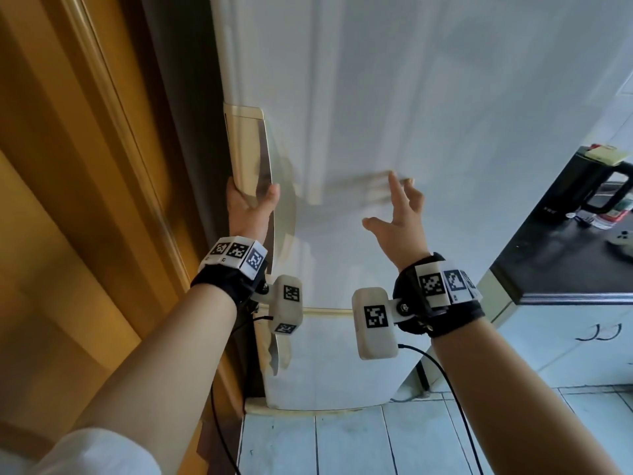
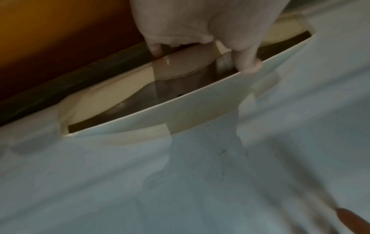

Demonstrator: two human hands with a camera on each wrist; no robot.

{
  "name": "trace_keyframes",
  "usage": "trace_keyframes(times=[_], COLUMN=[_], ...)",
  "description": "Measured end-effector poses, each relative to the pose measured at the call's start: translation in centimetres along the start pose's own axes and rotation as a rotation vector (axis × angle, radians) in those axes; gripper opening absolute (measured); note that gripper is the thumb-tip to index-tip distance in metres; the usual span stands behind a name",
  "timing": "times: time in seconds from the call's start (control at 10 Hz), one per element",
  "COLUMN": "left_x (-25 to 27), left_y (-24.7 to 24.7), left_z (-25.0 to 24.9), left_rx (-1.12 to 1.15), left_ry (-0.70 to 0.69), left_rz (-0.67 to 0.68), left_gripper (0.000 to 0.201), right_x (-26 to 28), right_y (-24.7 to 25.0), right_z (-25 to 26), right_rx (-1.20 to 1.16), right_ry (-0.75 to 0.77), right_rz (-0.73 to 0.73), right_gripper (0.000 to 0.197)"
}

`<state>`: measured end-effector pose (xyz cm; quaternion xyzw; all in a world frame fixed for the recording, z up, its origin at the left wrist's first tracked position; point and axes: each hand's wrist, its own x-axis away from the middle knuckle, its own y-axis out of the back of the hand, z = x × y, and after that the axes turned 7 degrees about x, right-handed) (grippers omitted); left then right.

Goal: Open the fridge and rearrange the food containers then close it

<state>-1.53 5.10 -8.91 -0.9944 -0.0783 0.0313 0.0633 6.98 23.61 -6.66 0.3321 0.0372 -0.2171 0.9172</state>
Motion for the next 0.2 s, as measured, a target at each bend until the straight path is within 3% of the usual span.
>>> trace_keyframes(times=[0.1,0.2], left_x=[-0.3,-0.6], left_y=[0.4,0.5], left_z=[0.7,1.5], left_rx=[-0.091,-0.179], left_ry=[-0.031,-0.091], left_rz=[0.000,-0.019], left_gripper=[0.103,0.097], right_x=[0.1,0.1], right_y=[0.5,2.0], right_z=[0.0,0.8], right_rx=[-0.051,-0.313], right_ry=[0.005,0.023], right_rz=[0.044,0.013], right_gripper=[0.072,0.048])
